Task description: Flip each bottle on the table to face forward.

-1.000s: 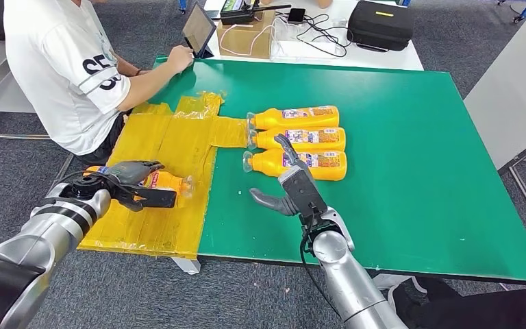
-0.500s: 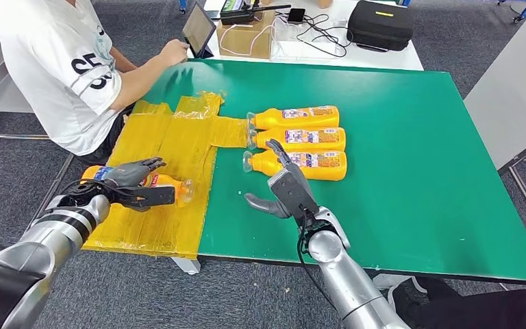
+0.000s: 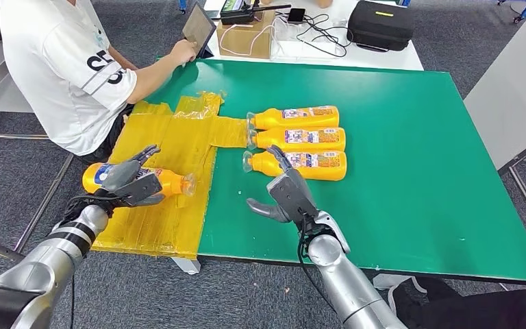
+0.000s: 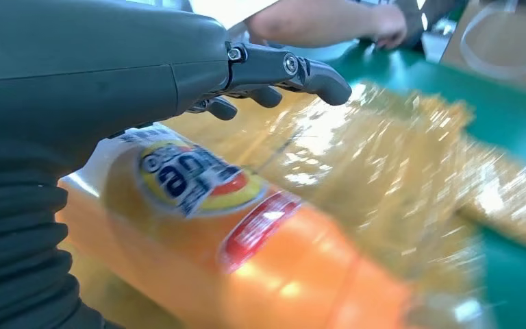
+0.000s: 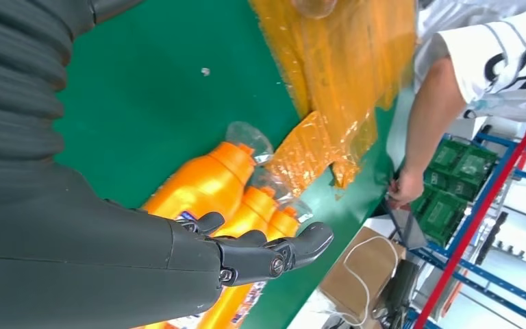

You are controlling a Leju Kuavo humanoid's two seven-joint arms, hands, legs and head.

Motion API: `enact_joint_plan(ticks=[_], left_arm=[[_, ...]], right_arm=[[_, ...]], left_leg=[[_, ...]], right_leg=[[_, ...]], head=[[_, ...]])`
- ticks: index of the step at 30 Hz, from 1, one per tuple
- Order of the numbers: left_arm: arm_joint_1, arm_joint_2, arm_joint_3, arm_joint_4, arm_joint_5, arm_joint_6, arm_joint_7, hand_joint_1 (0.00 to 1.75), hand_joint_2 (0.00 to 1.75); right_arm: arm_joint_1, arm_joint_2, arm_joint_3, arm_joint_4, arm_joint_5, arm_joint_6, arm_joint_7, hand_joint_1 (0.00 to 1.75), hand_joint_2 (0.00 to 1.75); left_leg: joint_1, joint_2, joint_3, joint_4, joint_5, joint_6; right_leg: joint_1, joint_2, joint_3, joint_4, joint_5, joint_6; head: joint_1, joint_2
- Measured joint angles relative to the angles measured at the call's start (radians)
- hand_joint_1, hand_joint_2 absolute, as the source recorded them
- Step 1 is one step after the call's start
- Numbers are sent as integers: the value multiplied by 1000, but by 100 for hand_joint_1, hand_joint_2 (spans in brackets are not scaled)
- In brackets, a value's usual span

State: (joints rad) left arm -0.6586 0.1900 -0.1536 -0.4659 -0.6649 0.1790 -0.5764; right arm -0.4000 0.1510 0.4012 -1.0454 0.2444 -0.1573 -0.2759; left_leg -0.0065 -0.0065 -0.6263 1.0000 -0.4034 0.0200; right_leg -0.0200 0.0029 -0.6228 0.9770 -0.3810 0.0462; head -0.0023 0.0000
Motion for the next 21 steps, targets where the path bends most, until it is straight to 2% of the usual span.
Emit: enact_joint_plan(ticks=[2, 8, 15, 16, 19, 20, 21], left_arm=[[39, -11, 59, -46, 75, -34, -23, 0, 0], [143, -65, 203, -181, 277, -192, -42, 0, 0], [227, -139, 269, -327, 440, -288, -20, 0, 0], [234, -149, 273, -344, 453, -292, -15, 0, 0], [245, -168, 278, -382, 469, -296, -5, 0, 131], [247, -173, 280, -391, 474, -296, 0, 0, 175], [250, -179, 281, -399, 478, -293, 4, 0, 175]], right_arm=[[18, -6, 0, -14, 9, -6, 5, 0, 0], [72, -22, -6, -46, 44, -6, 15, 0, 0], [101, -27, -15, -54, 78, 0, 29, 0, 0], [101, -27, -16, -54, 81, -1, 30, 0, 44], [101, -27, -20, -54, 87, -2, 33, 0, 175], [101, -27, -21, -54, 90, -3, 35, 0, 175], [101, -27, -22, -54, 94, -5, 39, 0, 175]], left_leg=[[0, 0, 0, 0, 0, 0], [0, 0, 0, 0, -1, 0], [0, 0, 0, 0, -1, 0], [0, 0, 0, 0, -1, 0], [0, 1, 0, 0, -1, 0], [0, 1, 0, 0, -1, 0], [0, 1, 0, 0, -1, 0]], right_leg=[[0, 0, 0, 0, 0, 0], [0, 0, 0, 0, 0, 0], [0, 0, 0, 0, 0, 0], [0, 0, 0, 0, 0, 0], [0, 0, 0, 0, 0, 0], [0, 0, 0, 0, 0, 0], [0, 0, 0, 0, 0, 0]], head=[[0, 0], [0, 0], [0, 0], [0, 0], [0, 0], [0, 0], [0, 0]])
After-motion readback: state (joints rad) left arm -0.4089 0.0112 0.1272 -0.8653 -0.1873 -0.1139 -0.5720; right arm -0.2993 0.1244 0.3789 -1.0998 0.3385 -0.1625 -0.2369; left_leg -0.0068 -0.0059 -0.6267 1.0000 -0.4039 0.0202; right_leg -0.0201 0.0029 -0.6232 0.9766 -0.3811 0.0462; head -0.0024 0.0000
